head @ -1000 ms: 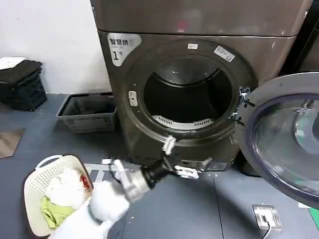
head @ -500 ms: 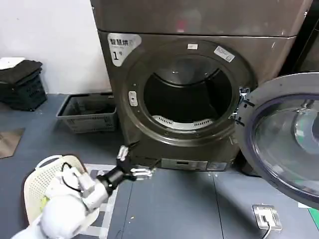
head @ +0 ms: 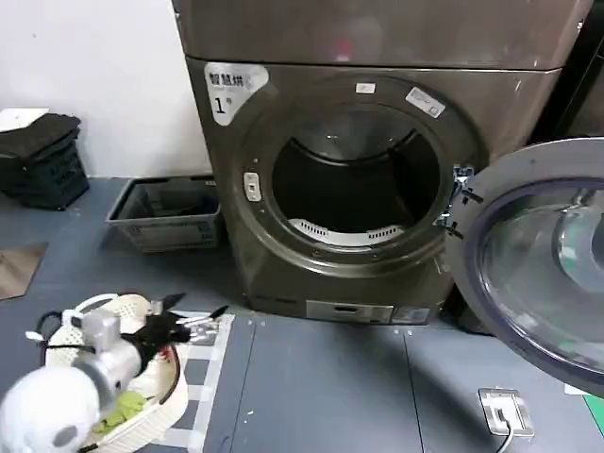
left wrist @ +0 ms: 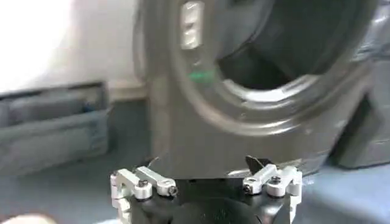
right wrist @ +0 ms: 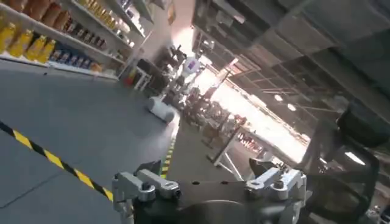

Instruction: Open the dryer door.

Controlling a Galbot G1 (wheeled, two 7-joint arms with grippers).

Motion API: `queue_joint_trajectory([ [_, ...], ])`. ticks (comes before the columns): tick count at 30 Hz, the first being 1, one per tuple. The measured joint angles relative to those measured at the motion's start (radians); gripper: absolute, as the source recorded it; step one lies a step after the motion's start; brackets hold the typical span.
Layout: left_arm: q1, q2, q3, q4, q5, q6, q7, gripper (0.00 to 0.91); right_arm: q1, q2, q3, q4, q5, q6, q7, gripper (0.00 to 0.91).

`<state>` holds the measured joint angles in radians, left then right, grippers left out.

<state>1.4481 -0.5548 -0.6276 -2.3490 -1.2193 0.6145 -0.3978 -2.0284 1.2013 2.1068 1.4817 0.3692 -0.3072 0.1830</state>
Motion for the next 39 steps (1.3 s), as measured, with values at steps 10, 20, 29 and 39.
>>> queue_joint_trajectory([
  [10,0.026,0.091,-0.040,0.013,-0.268,0.074,-0.265,0.907,0.002,0.017,0.000,0.010,-0.007,0.010,-0.042,0.907],
  [20,0.047,0.139,-0.090,0.048,-0.516,0.122,-0.473,0.907,0.008,0.023,-0.003,0.014,-0.013,0.011,-0.052,0.907],
  [29,0.078,0.150,-0.150,0.099,-0.726,0.119,-0.626,0.907,0.020,0.027,-0.012,0.021,-0.013,0.015,-0.060,0.907],
  [39,0.114,0.155,-0.209,0.141,-0.898,0.098,-0.695,0.907,0.026,0.031,-0.017,0.020,-0.001,0.015,-0.066,0.907],
])
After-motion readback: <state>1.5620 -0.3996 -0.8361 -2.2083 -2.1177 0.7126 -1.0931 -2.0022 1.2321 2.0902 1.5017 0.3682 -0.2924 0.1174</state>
